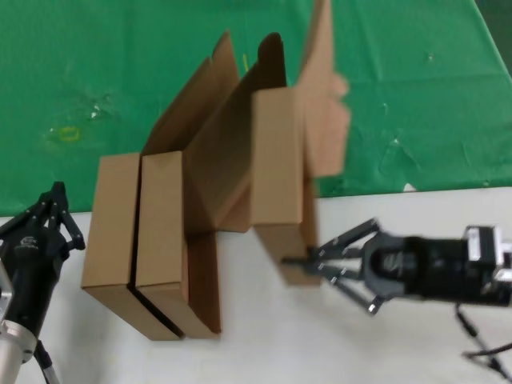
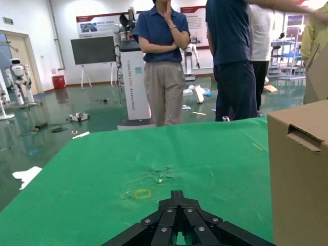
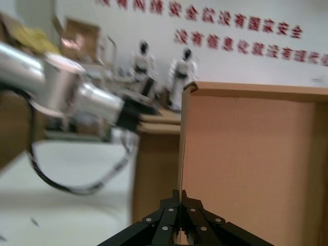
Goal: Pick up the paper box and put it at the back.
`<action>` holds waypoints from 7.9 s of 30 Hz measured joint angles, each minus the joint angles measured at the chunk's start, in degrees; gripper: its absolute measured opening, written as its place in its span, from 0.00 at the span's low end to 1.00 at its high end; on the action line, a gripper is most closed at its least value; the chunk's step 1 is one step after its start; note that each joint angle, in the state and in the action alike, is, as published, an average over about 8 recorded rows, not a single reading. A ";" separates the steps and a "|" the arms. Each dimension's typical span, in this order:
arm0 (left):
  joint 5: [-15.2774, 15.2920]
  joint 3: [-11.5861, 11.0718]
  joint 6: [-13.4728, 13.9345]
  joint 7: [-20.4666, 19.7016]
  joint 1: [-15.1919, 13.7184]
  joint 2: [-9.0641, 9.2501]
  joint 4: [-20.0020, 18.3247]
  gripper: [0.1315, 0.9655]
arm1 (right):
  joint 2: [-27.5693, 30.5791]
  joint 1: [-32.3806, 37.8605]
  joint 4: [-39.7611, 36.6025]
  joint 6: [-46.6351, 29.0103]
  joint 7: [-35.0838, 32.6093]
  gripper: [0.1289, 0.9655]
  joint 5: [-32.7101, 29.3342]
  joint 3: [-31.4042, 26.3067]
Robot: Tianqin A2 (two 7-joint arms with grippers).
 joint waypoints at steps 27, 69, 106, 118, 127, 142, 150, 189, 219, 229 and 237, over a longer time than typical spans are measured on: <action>0.00 0.00 0.00 0.00 0.00 0.00 0.00 0.02 | 4.10 41.04 -12.75 19.65 21.82 0.02 -51.64 -31.22; 0.00 0.00 0.00 0.00 0.00 0.00 0.00 0.02 | -16.15 59.68 -64.14 34.77 0.87 0.02 -54.35 -32.68; 0.00 0.00 0.00 0.01 0.00 0.00 0.00 0.02 | -16.09 59.50 -64.03 33.54 1.34 0.22 -54.23 -32.91; 0.00 0.00 0.00 0.01 0.00 0.00 0.00 0.07 | -16.09 59.50 -64.03 33.54 1.34 0.55 -54.23 -32.91; 0.00 0.00 0.00 0.01 0.00 0.00 0.00 0.22 | -16.09 59.50 -64.03 33.54 1.34 0.78 -54.23 -32.91; 0.00 0.00 0.00 0.01 0.00 0.00 0.00 0.55 | -16.00 55.57 -59.89 35.62 2.39 0.96 -52.29 -31.06; -0.01 0.00 0.00 0.01 0.00 0.00 0.00 0.76 | -15.80 47.39 -51.23 40.01 4.65 0.99 -48.23 -27.19; -0.02 0.00 0.00 0.03 0.00 0.00 0.00 1.00 | -14.75 2.81 -4.11 63.80 16.82 1.00 -26.17 -6.17; -0.02 0.00 0.00 0.02 0.00 0.00 0.00 1.00 | -14.14 -23.48 23.68 77.82 24.01 1.00 -13.16 6.22; -0.02 0.00 0.00 0.02 0.00 0.00 0.00 1.00 | -14.14 -23.50 23.70 77.83 24.01 1.00 -13.15 6.23; -0.02 0.00 0.00 0.02 0.00 0.00 0.00 1.00 | -14.14 -23.50 23.70 77.83 24.01 1.00 -13.15 6.23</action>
